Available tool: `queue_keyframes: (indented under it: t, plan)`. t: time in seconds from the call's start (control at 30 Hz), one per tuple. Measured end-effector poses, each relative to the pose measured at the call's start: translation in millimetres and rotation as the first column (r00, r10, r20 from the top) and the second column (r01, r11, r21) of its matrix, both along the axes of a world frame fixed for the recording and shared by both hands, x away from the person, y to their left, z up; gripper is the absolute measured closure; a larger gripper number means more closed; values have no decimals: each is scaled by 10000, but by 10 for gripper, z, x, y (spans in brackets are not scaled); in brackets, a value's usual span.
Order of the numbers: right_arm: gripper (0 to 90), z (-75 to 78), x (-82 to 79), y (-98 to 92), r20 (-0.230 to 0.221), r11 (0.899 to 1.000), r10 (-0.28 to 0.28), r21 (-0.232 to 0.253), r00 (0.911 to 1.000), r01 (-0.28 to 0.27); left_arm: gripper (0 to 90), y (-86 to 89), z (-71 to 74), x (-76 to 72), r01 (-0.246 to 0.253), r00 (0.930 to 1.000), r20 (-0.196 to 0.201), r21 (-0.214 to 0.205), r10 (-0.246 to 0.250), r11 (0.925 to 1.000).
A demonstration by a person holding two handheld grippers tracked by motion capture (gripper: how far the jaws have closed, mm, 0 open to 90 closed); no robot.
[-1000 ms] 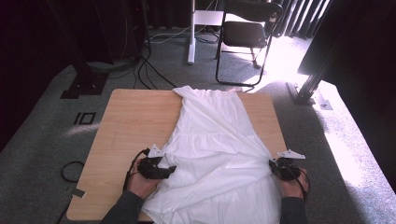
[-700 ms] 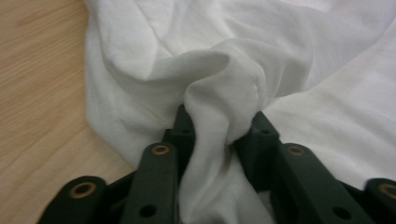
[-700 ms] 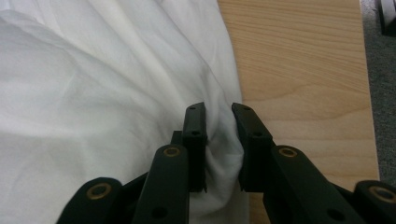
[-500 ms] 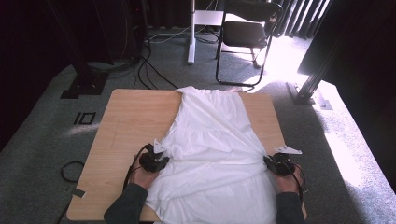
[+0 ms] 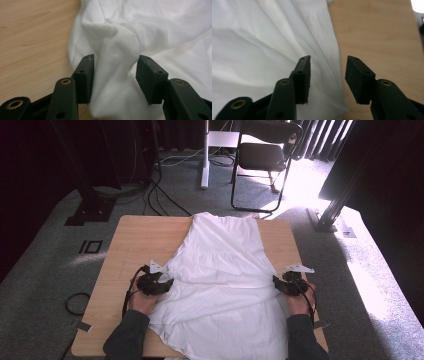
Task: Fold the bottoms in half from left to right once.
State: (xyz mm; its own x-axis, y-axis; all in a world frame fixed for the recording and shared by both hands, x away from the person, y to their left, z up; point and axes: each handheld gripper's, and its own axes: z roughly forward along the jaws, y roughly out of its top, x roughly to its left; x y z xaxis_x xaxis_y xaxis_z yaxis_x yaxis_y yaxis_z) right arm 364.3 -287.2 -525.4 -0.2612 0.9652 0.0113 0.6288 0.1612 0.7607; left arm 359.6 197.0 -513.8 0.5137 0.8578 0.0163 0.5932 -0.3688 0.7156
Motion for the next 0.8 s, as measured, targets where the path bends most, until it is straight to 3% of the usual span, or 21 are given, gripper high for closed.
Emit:
queue_keyframes:
  t: [0.1, 0.23, 0.33, 0.43, 0.47, 0.53, 0.57, 0.63, 0.7, 0.73, 0.8]
  plan:
    - [480, 146, -41, 145, 400, 9957, 849, 333, 9956, -863, 491, 71, 84, -129, 25, 9998, 212, -30, -24, 10000]
    - [389, 165, 23, 354, 204, 9806, 1779, 801, 9838, -1790, 477, 139, 94, -310, 312, 9995, 57, -169, -311, 9994]
    - [276, 74, 127, 466, -319, 9786, 1969, 673, 9799, -1944, 469, 204, 27, -441, 507, 9985, -209, -353, -515, 9981]
    - [247, -41, 206, 513, -904, 9769, 2094, 638, 9736, -2042, 461, 257, -77, -553, 633, 9961, -570, -584, -666, 9963]
    - [270, -74, 221, 518, -1121, 9748, 2180, 738, 9695, -2107, 460, 266, -117, -587, 582, 9954, -729, -577, -624, 9966]
    - [457, -102, 196, 527, -1274, 9696, 2418, 697, 9619, -2345, 461, 278, -206, -640, 346, 9930, -1107, -542, -405, 9979]
    - [552, -98, 160, 526, -1272, 9639, 2639, 720, 9561, -2564, 461, 276, -252, -665, 399, 9903, -1298, -719, -490, 9966]
    - [690, -65, 60, 516, -1167, 9606, 2766, 626, 9539, -2709, 475, 263, -304, -718, 578, 9895, -1284, -722, -667, 9957]
    - [791, -29, -60, 471, -968, 9584, 2835, 622, 9541, -2785, 689, 251, -292, -760, 864, 9855, -1409, -594, -940, 9945]
    - [823, -9, -127, 441, -870, 9594, 2794, 647, 9562, -2745, 758, 246, -284, -784, 918, 9859, -1368, -396, -964, 9950]
    - [848, 33, -274, 357, -581, 9597, 2760, 707, 9594, -2718, 854, 256, -264, -841, 1131, 9839, -1349, -395, -1174, 9928]
